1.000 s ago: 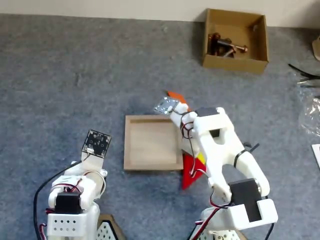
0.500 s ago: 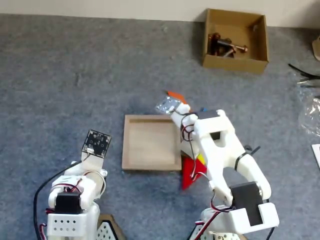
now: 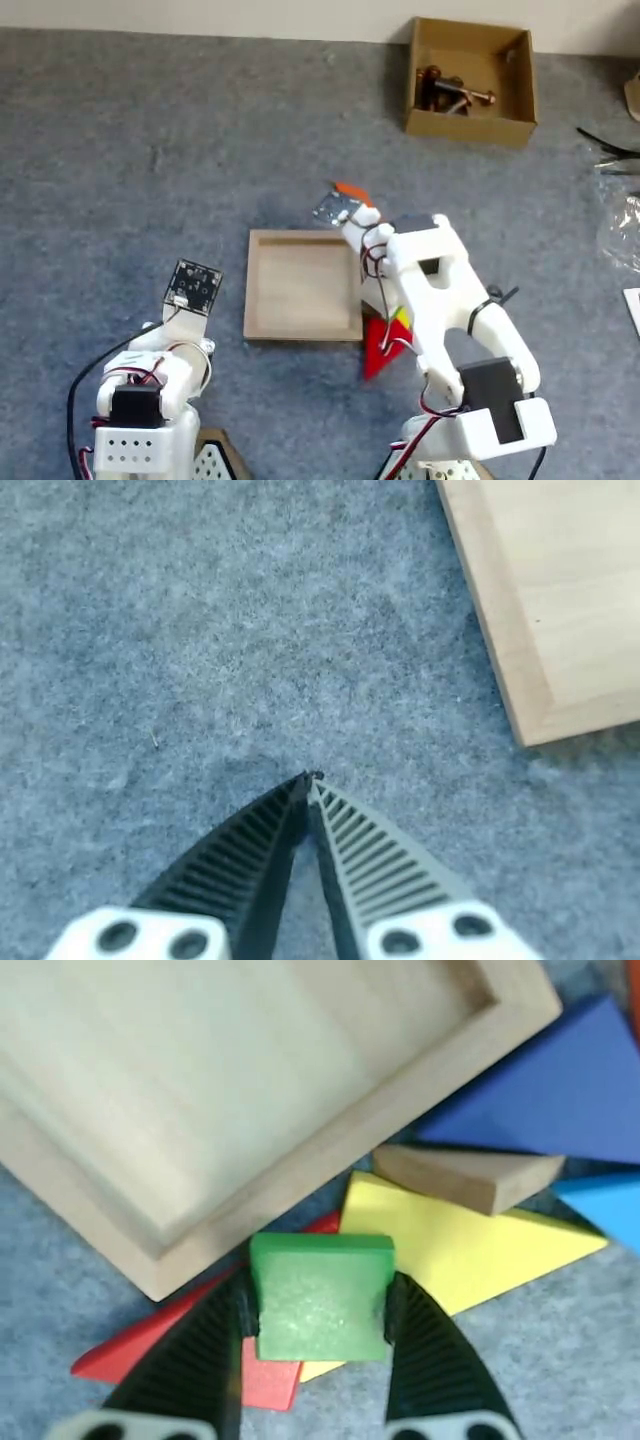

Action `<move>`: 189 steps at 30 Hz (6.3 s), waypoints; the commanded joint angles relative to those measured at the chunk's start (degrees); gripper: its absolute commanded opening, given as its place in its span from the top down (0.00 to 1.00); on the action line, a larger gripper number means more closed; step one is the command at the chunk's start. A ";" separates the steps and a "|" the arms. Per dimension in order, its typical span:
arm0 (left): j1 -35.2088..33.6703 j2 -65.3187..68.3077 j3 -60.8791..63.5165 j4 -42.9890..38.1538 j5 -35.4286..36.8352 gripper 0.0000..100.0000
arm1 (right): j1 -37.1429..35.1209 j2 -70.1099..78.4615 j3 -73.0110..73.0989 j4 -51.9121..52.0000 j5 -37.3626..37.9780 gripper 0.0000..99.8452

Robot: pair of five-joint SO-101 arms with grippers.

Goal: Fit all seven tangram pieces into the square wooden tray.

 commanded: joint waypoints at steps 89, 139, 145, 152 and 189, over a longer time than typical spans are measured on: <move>-0.22 -0.40 1.19 0.26 0.44 0.99 | -20.79 -0.22 -10.51 -12.70 -15.38 0.99; -0.22 -0.40 1.19 0.26 0.44 0.99 | -1.63 -1.01 -20.70 5.05 -25.05 0.72; -0.22 -0.40 1.19 0.26 0.44 0.99 | 0.66 5.76 -21.14 5.05 -31.65 0.72; -0.22 -0.40 1.19 0.26 0.44 0.99 | 1.01 9.54 -21.14 5.41 -39.56 0.72; -0.22 -0.40 1.19 0.26 0.44 0.99 | -5.58 10.07 -18.51 5.49 -56.62 0.72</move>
